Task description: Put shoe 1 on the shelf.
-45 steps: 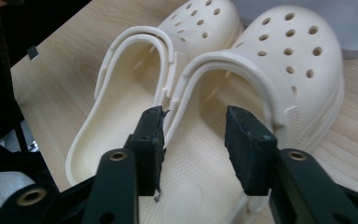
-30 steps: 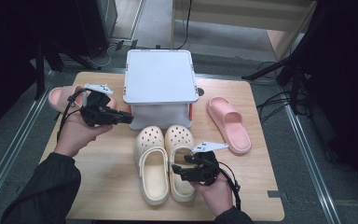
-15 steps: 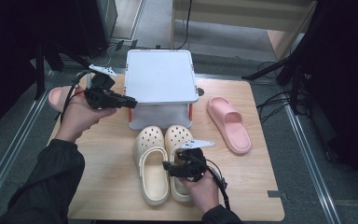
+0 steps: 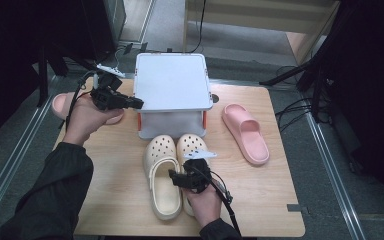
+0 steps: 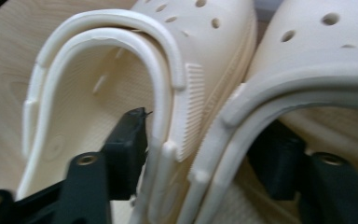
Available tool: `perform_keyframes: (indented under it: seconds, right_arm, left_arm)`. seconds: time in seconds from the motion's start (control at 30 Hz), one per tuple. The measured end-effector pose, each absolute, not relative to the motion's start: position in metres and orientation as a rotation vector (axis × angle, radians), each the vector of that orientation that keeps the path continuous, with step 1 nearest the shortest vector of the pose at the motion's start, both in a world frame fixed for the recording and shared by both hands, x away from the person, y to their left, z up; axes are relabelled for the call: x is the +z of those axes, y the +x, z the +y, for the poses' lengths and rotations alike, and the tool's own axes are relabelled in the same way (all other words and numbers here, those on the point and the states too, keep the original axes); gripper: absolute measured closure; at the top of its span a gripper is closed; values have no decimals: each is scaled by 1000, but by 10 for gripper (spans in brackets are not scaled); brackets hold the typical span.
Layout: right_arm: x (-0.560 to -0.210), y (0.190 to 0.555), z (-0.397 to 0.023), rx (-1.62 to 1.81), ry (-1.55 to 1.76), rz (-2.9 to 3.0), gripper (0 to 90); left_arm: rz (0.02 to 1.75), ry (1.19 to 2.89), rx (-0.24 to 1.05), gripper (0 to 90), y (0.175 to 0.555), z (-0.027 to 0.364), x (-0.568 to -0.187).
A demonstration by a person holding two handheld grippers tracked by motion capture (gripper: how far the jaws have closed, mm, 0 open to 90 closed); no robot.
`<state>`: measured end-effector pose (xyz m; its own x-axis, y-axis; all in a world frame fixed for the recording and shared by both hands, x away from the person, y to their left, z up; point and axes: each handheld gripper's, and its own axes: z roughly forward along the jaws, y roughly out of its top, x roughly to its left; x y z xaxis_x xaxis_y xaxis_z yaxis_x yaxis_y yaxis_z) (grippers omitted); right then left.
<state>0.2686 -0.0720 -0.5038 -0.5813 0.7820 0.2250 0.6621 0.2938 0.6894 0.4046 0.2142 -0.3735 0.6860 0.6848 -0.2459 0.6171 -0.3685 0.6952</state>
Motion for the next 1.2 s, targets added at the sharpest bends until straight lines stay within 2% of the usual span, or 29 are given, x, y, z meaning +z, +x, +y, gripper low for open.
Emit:
perform_keyframes:
  seconds: [0.2, 0.33, 0.53, 0.9, 1.2]
  right_arm:
    - [-504, 270, -71, 1167, 1384, 2382, 489]
    - [-503, 270, -72, 1159, 1409, 2384, 531]
    - [-499, 269, -77, 1131, 1399, 2378, 640]
    - [-496, 270, -79, 1110, 1389, 2394, 663]
    - [-476, 283, -86, 1204, 1400, 2404, 666]
  left_arm:
    - [982, 2090, 117, 812, 405, 213, -376]
    - [971, 2092, 135, 851, 404, 212, -377]
    - [990, 2096, 176, 892, 404, 210, -376]
    - [1002, 2074, 158, 897, 405, 214, -379]
    - [1012, 2068, 153, 897, 405, 214, -379]
